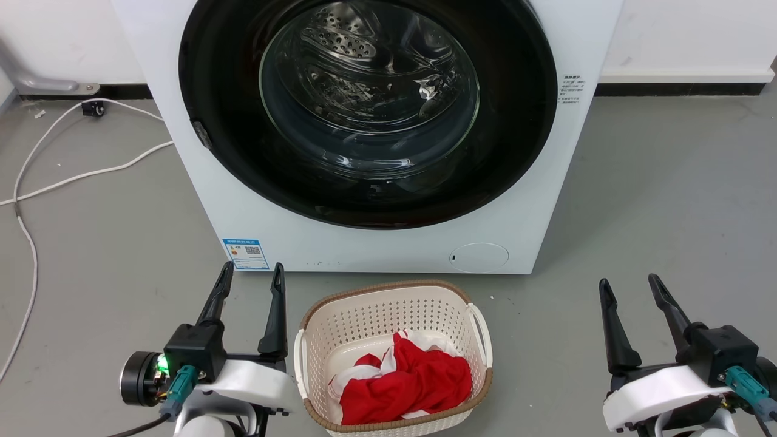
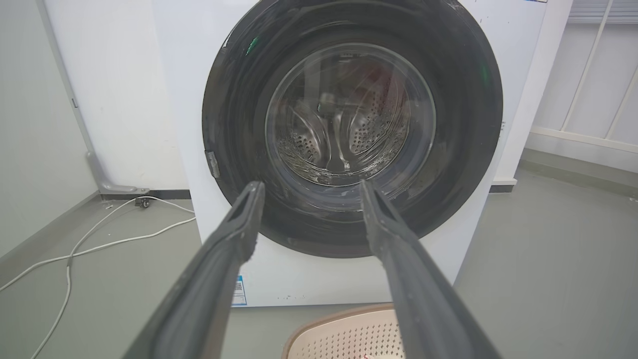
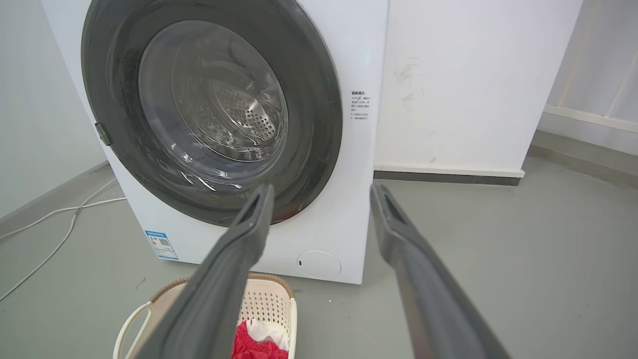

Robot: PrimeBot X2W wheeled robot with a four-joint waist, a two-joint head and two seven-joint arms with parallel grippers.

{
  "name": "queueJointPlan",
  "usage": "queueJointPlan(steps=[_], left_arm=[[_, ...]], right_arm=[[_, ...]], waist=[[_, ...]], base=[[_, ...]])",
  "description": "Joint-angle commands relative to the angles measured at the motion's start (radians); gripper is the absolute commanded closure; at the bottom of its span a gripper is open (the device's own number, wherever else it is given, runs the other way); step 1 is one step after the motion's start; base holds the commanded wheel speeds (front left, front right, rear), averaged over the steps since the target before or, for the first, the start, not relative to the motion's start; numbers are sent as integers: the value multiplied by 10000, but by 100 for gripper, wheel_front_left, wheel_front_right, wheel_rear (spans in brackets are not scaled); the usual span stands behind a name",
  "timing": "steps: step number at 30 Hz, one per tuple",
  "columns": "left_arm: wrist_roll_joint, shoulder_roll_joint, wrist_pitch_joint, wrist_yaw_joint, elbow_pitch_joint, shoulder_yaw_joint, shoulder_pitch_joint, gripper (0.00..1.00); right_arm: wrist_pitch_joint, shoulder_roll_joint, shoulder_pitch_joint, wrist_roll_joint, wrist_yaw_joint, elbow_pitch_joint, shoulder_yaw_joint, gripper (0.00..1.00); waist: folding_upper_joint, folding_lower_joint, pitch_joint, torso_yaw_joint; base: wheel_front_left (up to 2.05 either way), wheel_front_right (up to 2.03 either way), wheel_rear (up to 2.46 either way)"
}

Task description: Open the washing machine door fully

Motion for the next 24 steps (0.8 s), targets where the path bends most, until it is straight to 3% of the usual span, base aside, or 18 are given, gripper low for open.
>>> queueJointPlan(steps=[1,23,24], left_arm=[[156,-10,-84,44,-49,5,94,0],[645,-213,-246,-52,56,172,212,0],[641,-221,-246,-53,64,183,212,0]], right_arm=[[-59,30,58,-165,-3,-8,17,0],[-198,36,97,-418,-5,202,-49,0],[-179,36,96,-359,-5,217,-70,9]], waist=[[0,0,-3,3],[0,0,15,56],[0,0,19,58]], base=[[0,0,0],[0,0,0],[0,0,0]])
